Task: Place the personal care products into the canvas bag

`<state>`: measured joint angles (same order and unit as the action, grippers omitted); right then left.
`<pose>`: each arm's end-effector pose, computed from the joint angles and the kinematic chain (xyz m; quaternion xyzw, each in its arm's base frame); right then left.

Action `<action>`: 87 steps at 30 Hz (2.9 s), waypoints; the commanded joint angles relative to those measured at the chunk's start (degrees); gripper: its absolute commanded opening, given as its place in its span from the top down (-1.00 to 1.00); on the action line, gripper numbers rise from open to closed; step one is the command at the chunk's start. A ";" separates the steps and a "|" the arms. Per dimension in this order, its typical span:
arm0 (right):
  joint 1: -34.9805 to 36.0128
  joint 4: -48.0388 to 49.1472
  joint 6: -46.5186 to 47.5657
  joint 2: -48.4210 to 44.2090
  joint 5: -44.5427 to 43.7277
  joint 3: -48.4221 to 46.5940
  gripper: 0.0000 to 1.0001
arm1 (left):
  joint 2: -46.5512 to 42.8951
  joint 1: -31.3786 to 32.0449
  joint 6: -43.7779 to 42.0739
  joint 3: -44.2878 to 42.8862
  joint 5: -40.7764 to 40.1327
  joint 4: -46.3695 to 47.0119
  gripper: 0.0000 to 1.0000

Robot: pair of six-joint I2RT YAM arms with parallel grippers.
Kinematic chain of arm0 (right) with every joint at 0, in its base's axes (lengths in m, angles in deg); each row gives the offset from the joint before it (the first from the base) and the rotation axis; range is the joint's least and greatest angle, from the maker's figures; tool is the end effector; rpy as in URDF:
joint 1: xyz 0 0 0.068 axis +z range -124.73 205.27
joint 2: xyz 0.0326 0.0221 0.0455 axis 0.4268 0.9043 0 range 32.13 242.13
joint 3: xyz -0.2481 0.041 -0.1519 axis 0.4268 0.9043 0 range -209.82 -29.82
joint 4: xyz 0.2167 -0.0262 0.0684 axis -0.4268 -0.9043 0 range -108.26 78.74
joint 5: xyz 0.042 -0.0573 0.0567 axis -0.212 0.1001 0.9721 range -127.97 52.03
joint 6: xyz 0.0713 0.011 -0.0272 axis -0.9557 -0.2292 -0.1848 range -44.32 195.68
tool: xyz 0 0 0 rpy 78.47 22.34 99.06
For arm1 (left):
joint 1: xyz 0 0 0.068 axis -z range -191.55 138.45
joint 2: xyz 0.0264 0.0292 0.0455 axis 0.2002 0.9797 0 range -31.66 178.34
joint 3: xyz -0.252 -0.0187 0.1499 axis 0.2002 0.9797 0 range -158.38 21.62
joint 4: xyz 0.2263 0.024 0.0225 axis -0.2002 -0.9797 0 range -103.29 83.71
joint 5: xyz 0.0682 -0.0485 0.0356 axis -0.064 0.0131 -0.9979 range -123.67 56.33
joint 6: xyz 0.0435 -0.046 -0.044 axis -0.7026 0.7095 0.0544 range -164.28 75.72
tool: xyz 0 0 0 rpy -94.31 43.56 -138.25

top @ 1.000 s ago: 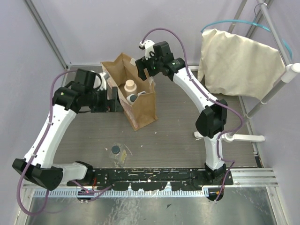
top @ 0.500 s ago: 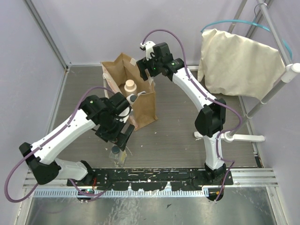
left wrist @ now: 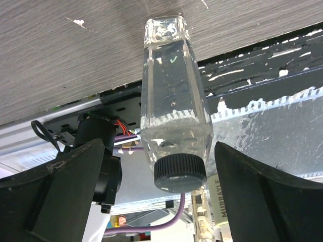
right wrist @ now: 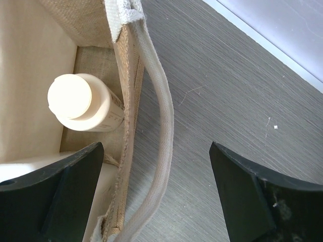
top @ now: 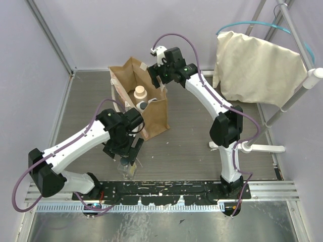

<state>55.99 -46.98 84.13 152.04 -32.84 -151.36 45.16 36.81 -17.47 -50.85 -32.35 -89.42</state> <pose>0.4146 0.2532 0.3489 -0.3156 0.8244 0.1292 0.4517 0.1150 -0.1314 0.2960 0.1871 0.9820 -0.0225 0.0104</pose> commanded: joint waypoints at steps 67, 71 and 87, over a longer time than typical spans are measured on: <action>0.04 -1.42 0.17 -0.22 -2.47 -0.89 -0.84 | 17.69 -10.87 -15.71 -60.05 -7.84 5.27 1.00; 0.04 -1.85 0.17 -0.47 -2.72 -0.90 -0.84 | 15.05 -11.99 -18.00 -60.30 -9.49 11.96 1.00; 0.04 -3.77 0.09 -2.93 -4.41 -0.31 -0.84 | 15.74 -22.62 -24.45 -55.95 -18.69 28.26 1.00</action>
<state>55.90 -50.13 84.50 152.07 -35.99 -149.63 59.63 18.03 -41.36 -106.30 -49.26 -71.87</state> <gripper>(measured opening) 0.920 0.545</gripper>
